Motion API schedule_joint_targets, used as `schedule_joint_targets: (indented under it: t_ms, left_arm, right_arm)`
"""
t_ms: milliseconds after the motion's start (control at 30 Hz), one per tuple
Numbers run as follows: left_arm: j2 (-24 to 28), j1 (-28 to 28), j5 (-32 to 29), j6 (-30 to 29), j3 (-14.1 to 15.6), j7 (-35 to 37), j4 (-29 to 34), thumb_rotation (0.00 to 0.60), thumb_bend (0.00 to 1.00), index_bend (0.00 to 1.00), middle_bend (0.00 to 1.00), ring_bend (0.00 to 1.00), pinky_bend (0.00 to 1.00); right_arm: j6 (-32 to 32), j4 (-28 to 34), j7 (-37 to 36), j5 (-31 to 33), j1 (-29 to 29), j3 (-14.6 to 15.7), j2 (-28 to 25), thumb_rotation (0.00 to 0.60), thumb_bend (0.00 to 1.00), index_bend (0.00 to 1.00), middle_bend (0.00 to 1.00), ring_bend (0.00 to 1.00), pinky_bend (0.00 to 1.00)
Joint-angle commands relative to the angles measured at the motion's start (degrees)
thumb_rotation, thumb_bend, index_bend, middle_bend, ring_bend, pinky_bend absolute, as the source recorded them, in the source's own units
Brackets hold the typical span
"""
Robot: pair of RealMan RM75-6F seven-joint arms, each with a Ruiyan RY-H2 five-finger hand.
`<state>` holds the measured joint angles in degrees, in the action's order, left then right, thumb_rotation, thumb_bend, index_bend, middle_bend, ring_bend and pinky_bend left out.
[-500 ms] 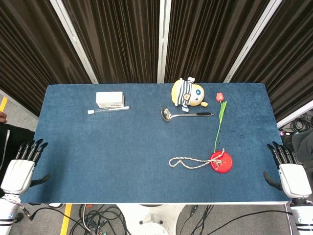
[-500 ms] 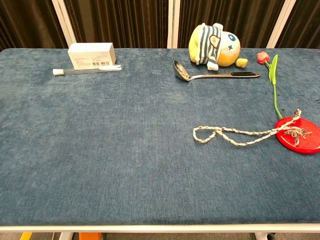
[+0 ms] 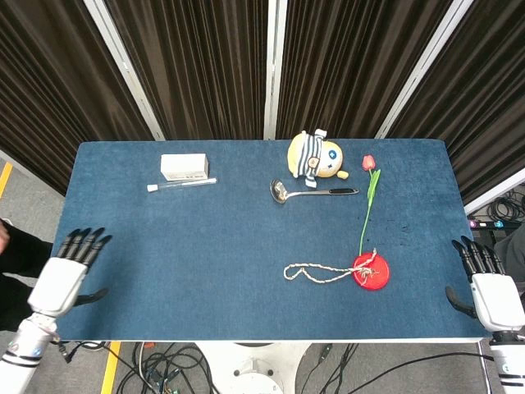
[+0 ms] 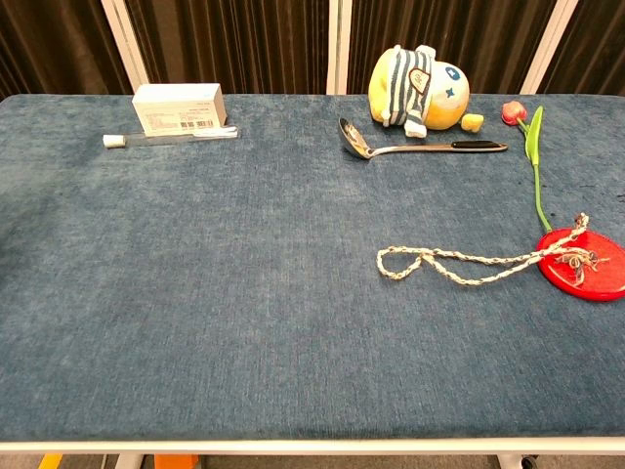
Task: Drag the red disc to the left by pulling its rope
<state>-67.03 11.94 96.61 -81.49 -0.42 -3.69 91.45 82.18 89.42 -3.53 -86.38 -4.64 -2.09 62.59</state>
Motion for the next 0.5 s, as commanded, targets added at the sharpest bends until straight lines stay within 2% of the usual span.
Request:
schedule_joint_targets:
  t_ms: [33, 200, 500]
  left_arm:
    - [0.0, 4.0, 3.1, 3.7, -0.6, -0.8, 1.9, 0.600, 0.01, 0.10, 0.04, 0.00, 0.07]
    - [-3.1, 12.4, 6.1, 12.0, -2.5, -1.3, 3.8, 0.600, 0.01, 0.10, 0.04, 0.00, 0.09]
    - [-12.4, 25.2, 8.6, 24.0, -5.0, -3.0, 1.7, 0.600, 0.02, 0.11, 0.07, 0.00, 0.09]
  right_arm:
    - [0.1, 0.0, 0.2, 0.2, 0.1, -0.1, -0.2, 0.600, 0.25, 0.00, 0.00, 0.00, 0.00]
    - [0.5, 0.4, 0.3, 0.6, 0.2, -0.4, -0.7, 0.600, 0.25, 0.00, 0.00, 0.00, 0.00]
    - [0.0, 0.2, -0.4, 1.1, 0.2, -0.6, -2.0, 0.600, 0.26, 0.00, 0.00, 0.00, 0.00]
